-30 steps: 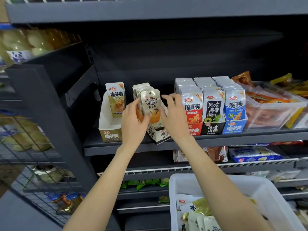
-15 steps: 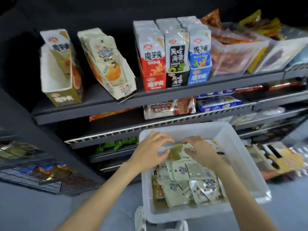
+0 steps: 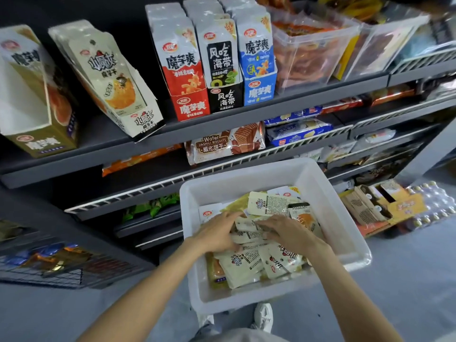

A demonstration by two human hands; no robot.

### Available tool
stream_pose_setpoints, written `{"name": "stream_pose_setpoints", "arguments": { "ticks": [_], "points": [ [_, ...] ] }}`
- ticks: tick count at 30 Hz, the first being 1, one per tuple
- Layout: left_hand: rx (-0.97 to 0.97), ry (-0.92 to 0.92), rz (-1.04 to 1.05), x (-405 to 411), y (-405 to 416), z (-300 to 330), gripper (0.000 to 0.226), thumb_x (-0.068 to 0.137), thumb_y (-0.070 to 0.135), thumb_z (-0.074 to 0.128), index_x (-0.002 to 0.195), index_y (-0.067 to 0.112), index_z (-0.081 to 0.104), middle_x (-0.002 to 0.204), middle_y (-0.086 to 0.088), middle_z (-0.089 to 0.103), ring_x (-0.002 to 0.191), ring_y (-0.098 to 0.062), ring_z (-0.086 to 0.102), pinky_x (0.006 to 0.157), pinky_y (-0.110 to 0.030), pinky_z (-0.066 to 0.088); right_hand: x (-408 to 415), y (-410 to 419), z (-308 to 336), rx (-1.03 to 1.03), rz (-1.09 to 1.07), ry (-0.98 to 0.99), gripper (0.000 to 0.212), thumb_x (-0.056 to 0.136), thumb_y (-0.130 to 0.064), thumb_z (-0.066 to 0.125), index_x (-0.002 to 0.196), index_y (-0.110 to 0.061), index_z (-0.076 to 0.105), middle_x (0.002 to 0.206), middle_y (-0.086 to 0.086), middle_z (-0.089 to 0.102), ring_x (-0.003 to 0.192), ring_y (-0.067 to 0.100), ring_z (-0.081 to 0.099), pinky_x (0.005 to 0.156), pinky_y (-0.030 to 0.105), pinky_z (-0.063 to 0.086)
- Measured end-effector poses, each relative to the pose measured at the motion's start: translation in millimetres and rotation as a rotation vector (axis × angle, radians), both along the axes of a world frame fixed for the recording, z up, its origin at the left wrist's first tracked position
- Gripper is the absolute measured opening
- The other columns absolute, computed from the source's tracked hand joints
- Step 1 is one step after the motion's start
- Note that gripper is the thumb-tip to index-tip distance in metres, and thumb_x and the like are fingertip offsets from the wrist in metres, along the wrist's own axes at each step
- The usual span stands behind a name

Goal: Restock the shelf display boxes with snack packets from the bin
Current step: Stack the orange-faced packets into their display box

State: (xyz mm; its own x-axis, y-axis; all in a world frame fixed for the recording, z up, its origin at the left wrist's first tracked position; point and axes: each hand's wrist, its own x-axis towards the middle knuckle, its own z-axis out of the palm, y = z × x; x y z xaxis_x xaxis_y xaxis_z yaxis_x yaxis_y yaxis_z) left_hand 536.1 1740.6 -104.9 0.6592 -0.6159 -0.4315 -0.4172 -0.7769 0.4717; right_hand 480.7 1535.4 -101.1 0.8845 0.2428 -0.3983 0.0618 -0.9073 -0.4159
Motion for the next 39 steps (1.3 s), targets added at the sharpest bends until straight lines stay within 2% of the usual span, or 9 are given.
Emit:
{"name": "stream_pose_setpoints", "arguments": {
  "ticks": [3,5,14,17,21,23,26,32,39],
  "points": [
    [-0.222,0.133,0.214,3,3,3,0.091,0.072,0.045,0.076,0.146,0.028,0.025,0.137,0.009,0.048,0.124,-0.012,0.047,0.104,-0.034,0.039,-1,1,4,-0.066,-0.091,-0.107,0.031,0.101,-0.015,0.038,0.131,-0.013,0.041,0.076,0.000,0.059,0.055,0.005,0.056,0.045,0.014,0.047],
    [-0.306,0.117,0.337,2,4,6,0.079,0.074,0.049,0.073,0.140,0.030,0.033,0.123,0.013,0.056,0.112,-0.008,0.053,0.098,-0.030,0.043,0,3,7,-0.048,-0.212,-0.181,0.031,0.100,-0.011,0.039,0.131,-0.008,0.038,0.061,-0.009,0.043,0.046,0.000,0.041,0.038,0.014,0.039],
    [-0.446,-0.151,0.285,11,7,11,0.028,0.076,0.012,0.076,0.102,0.021,0.069,0.099,0.009,0.068,0.092,-0.005,0.061,0.088,-0.030,0.051,0,2,19,0.622,-0.727,-0.263,0.018,0.097,-0.009,0.045,0.101,-0.026,0.047,0.095,0.003,0.069,0.078,0.023,0.064,0.066,0.035,0.050],
    [-0.443,-0.279,0.278,14,11,20,0.012,0.083,0.023,0.070,0.093,0.029,0.069,0.092,0.016,0.065,0.088,-0.002,0.051,0.081,-0.029,0.047,0,4,27,0.808,-0.862,-0.171,0.019,0.095,-0.009,0.046,0.096,-0.027,0.054,0.099,0.008,0.069,0.093,0.030,0.065,0.085,0.053,0.051],
    [-0.394,-0.332,0.231,26,23,37,0.023,0.090,0.036,0.060,0.109,0.025,0.063,0.118,0.014,0.055,0.116,-0.007,0.037,0.099,-0.029,0.031,6,6,44,0.985,-0.976,-0.146,0.013,0.097,-0.014,0.046,0.104,-0.015,0.057,0.104,0.008,0.069,0.089,0.021,0.068,0.083,0.042,0.053],
    [-0.462,-0.176,0.301,28,32,56,0.022,0.092,0.035,0.055,0.111,0.024,0.059,0.119,0.008,0.059,0.113,-0.007,0.051,0.098,-0.033,0.043,12,6,55,1.015,-0.987,-0.159,0.013,0.097,-0.014,0.047,0.105,-0.012,0.056,0.104,0.011,0.069,0.085,0.022,0.067,0.081,0.044,0.051],
    [-0.573,-0.124,0.423,29,49,93,0.011,0.093,0.037,0.052,0.103,0.033,0.055,0.105,0.006,0.067,0.091,-0.009,0.064,0.063,-0.038,0.058,23,10,78,1.060,-0.910,-0.191,0.014,0.094,-0.007,0.051,0.106,-0.014,0.054,0.104,0.010,0.069,0.087,0.023,0.067,0.075,0.040,0.053],
    [-0.828,-0.183,0.625,30,74,155,0.007,0.091,0.024,0.059,0.092,0.025,0.053,0.090,0.007,0.069,0.048,-0.009,0.059,0.034,-0.023,0.043,60,37,134,0.957,-0.632,-0.278,0.029,0.090,0.001,0.052,0.104,-0.023,0.060,0.090,-0.004,0.071,0.081,0.006,0.067,0.068,0.017,0.052],
    [-1.032,-0.258,0.768,54,112,207,0.028,0.091,0.012,0.060,0.115,0.017,0.047,0.112,-0.003,0.063,0.096,-0.014,0.066,0.061,-0.020,0.056,112,86,193,1.021,-0.435,-0.457,0.015,0.091,-0.008,0.060,0.085,-0.022,0.061,0.075,-0.011,0.070,0.070,0.002,0.065,0.066,0.017,0.050]
  ]
}}
